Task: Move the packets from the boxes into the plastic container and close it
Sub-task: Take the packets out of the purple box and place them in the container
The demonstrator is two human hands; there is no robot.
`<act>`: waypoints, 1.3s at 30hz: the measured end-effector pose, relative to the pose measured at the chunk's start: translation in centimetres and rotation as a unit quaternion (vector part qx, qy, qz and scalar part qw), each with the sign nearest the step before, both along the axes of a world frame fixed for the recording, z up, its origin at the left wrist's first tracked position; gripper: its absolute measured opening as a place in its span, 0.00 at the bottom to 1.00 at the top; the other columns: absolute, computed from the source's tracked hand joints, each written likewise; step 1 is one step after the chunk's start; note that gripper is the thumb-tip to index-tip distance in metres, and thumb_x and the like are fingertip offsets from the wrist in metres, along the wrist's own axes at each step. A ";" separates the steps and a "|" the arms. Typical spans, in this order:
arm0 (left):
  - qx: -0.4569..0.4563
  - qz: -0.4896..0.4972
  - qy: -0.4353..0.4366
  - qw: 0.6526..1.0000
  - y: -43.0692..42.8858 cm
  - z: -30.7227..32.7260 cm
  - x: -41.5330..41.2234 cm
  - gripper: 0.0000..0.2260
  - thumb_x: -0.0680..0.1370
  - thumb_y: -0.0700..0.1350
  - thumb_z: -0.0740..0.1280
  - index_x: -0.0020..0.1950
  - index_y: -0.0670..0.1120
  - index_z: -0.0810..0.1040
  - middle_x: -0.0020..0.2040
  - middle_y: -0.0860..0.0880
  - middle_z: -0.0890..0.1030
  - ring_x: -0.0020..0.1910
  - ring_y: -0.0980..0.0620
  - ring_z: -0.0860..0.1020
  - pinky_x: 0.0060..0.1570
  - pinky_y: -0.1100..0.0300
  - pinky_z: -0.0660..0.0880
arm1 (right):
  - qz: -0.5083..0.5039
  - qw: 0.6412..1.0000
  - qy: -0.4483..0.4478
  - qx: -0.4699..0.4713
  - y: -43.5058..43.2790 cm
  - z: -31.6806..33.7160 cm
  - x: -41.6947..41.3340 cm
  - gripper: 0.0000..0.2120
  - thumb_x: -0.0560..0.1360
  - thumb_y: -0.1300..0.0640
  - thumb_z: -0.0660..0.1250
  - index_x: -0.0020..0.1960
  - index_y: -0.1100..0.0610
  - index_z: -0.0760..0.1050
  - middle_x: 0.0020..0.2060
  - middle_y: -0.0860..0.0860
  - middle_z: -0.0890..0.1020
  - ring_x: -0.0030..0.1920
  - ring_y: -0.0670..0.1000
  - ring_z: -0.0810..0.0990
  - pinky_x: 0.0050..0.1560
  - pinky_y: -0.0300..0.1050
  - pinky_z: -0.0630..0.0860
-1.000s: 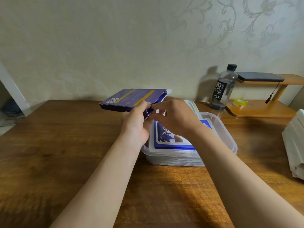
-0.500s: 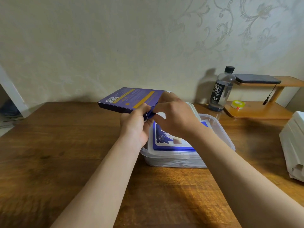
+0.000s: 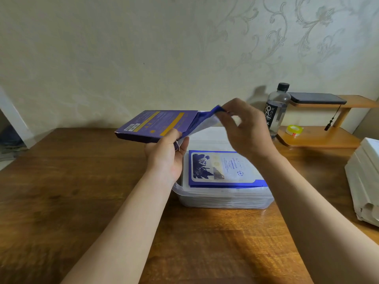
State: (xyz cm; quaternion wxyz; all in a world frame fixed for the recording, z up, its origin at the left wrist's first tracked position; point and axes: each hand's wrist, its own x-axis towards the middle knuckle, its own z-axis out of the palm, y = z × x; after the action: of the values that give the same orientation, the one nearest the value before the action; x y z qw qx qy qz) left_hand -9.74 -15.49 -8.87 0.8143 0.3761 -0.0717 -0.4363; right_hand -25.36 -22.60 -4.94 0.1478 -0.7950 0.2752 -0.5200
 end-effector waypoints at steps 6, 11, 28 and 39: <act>-0.008 0.016 0.025 1.000 0.1 0.3 -0.2 0.22 0.74 0.30 0.70 0.68 0.32 0.73 0.56 0.36 0.81 0.51 0.41 0.84 0.37 0.57 0.82 | -0.050 0.996 -0.066 0.024 -1.0 0.6 -2.0 0.04 0.79 0.60 0.65 0.46 0.56 0.74 0.35 0.51 0.77 0.37 0.53 0.74 0.37 0.39 0.69; -0.005 0.038 0.044 0.998 0.2 0.4 -0.3 0.24 0.74 0.31 0.71 0.69 0.36 0.71 0.56 0.39 0.78 0.56 0.42 0.82 0.39 0.58 0.82 | -0.124 0.984 -0.124 0.027 -1.3 1.5 -3.1 0.04 0.81 0.58 0.60 0.49 0.55 0.72 0.38 0.45 0.78 0.37 0.42 0.75 0.33 0.32 0.69; -0.030 0.054 -0.016 0.998 0.6 0.1 -0.9 0.20 0.75 0.32 0.71 0.64 0.44 0.71 0.59 0.44 0.79 0.55 0.48 0.81 0.48 0.56 0.83 | -0.244 0.892 0.136 0.357 -0.7 -2.5 -3.7 0.06 0.81 0.56 0.62 0.54 0.59 0.69 0.51 0.57 0.79 0.52 0.59 0.79 0.52 0.56 0.81; -0.030 0.055 -0.032 0.998 0.6 0.1 -0.9 0.20 0.75 0.32 0.71 0.66 0.41 0.72 0.60 0.43 0.80 0.54 0.48 0.82 0.48 0.55 0.84 | -0.174 0.908 0.380 0.040 1.6 -1.6 -1.5 0.15 0.79 0.53 0.63 0.62 0.58 0.76 0.60 0.56 0.77 0.59 0.58 0.76 0.55 0.53 0.76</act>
State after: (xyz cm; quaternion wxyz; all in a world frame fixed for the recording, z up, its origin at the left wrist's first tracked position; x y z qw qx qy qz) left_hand -10.59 -14.92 -8.77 0.8451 0.3688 -0.0903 -0.3763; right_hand -26.90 -20.95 -6.57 -0.0290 -0.8651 0.4656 -0.1846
